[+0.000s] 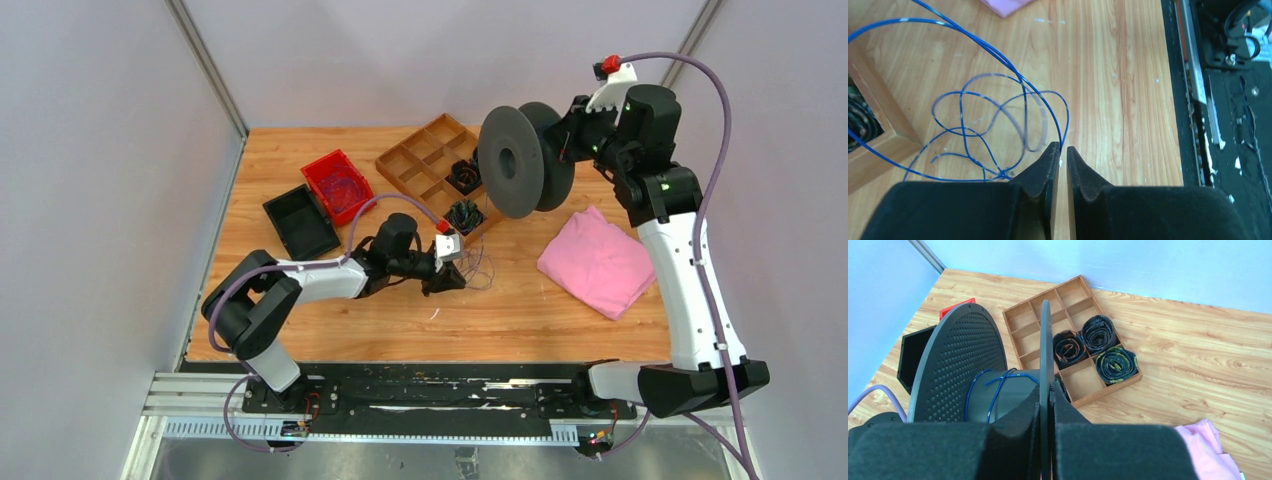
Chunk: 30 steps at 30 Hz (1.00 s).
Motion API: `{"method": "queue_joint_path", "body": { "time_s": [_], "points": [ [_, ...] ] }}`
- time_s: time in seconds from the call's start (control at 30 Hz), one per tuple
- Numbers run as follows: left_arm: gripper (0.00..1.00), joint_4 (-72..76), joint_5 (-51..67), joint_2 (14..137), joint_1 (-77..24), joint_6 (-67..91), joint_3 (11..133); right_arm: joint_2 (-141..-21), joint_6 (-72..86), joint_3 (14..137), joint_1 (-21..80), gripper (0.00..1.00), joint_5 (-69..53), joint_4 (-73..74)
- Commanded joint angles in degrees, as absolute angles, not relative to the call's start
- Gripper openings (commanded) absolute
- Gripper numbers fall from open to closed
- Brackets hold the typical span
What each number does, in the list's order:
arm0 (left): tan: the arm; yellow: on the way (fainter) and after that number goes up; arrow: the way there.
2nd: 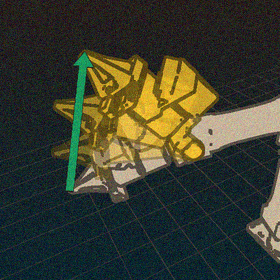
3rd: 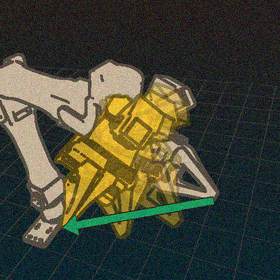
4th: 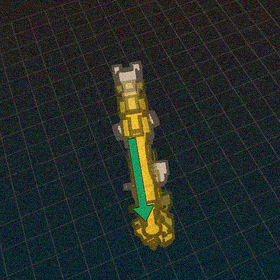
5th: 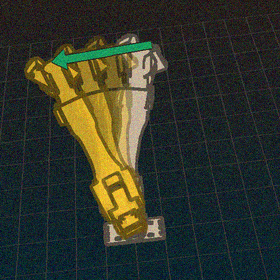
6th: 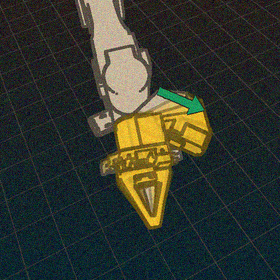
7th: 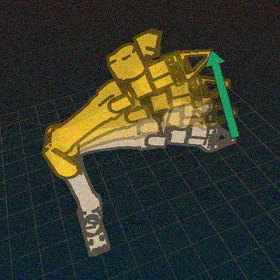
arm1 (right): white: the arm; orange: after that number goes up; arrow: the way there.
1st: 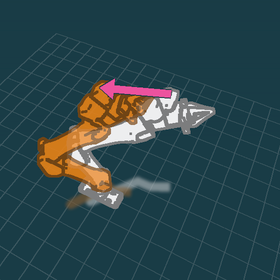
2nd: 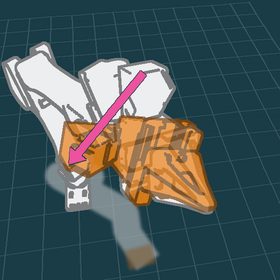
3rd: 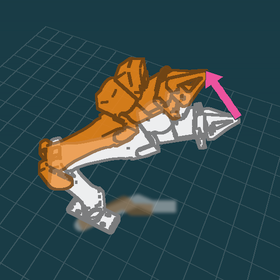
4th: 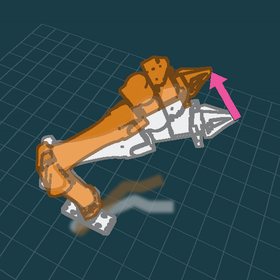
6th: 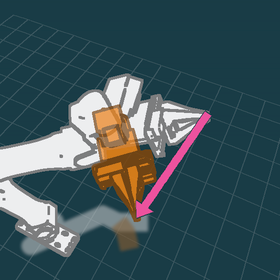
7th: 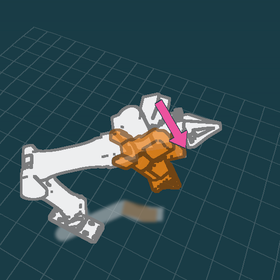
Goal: Wrap the cables
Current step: Adjust the cable at the center of the board.
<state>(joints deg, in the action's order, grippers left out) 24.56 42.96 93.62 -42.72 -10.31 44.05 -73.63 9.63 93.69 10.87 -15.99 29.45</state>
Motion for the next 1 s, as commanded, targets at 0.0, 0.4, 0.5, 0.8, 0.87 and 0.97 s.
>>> {"method": "queue_joint_path", "body": {
  "time_s": [0.0, 0.4, 0.5, 0.8, 0.87, 0.97],
  "points": [
    [0.15, 13.32, 43.67, 91.11, -43.15, -20.30, 45.86, -72.78, 10.50, 97.90, 9.62, 0.01, -15.84, 26.03],
    [0.34, -3.51, 45.33, 83.01, -36.82, -28.32, 53.93, -70.38, 8.13, 95.29, 9.65, 0.01, -21.06, 27.70],
    [0.44, -11.33, 47.54, 83.47, -35.69, -34.21, 56.26, -69.82, 7.83, 95.68, 9.61, 0.01, -22.28, 27.98],
    [0.62, 6.66, 42.11, 88.66, -34.30, -22.33, 58.19, -69.20, 9.50, 94.53, 9.60, 0.01, -30.69, 28.55],
    [0.64, 7.33, 42.89, 91.09, -34.28, -22.49, 59.55, -68.74, 9.58, 94.16, 9.65, 0.01, -31.11, 28.73],
    [0.68, 9.59, 45.63, 94.81, -34.32, -20.36, 60.87, -67.98, 9.80, 94.20, 9.61, 0.01, -31.61, 28.92]
  ]
}}
